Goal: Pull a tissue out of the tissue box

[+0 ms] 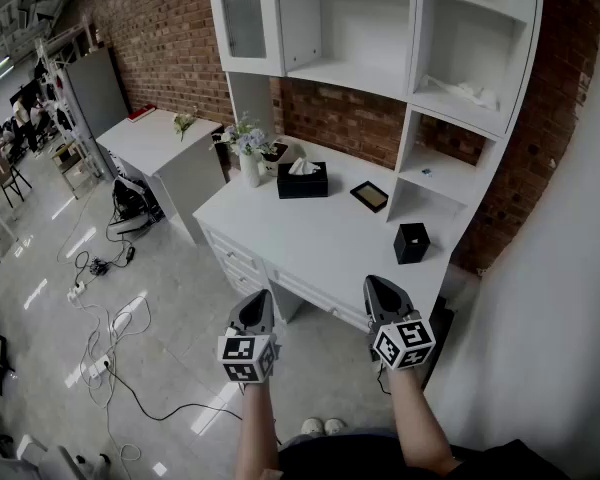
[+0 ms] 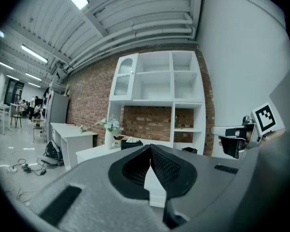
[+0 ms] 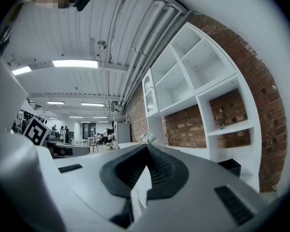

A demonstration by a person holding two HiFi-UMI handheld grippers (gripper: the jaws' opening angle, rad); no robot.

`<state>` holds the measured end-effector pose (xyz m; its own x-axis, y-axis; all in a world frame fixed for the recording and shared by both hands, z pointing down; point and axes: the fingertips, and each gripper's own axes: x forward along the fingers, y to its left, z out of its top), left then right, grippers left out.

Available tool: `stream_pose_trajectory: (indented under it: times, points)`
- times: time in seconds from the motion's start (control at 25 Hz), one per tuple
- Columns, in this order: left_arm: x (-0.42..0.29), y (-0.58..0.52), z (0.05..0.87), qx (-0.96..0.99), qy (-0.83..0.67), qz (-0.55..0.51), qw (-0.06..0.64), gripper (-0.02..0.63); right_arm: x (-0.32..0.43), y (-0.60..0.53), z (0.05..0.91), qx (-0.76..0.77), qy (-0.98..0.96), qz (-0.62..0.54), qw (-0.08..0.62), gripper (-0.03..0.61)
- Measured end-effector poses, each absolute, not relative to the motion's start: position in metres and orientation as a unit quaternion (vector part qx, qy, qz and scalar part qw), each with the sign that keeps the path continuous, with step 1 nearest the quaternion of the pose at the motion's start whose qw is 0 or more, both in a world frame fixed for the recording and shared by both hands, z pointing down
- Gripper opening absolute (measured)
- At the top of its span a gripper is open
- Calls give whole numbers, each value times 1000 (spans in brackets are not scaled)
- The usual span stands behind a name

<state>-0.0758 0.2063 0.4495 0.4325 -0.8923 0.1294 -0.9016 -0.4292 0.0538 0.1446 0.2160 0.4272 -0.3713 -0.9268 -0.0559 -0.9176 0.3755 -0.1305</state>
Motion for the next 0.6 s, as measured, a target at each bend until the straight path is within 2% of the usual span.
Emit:
stream_pose_trajectory:
  times: [0.6]
  points:
    - [-80, 202, 459, 845, -530, 42, 62, 9, 138, 211, 435, -556, 827, -54, 64, -3]
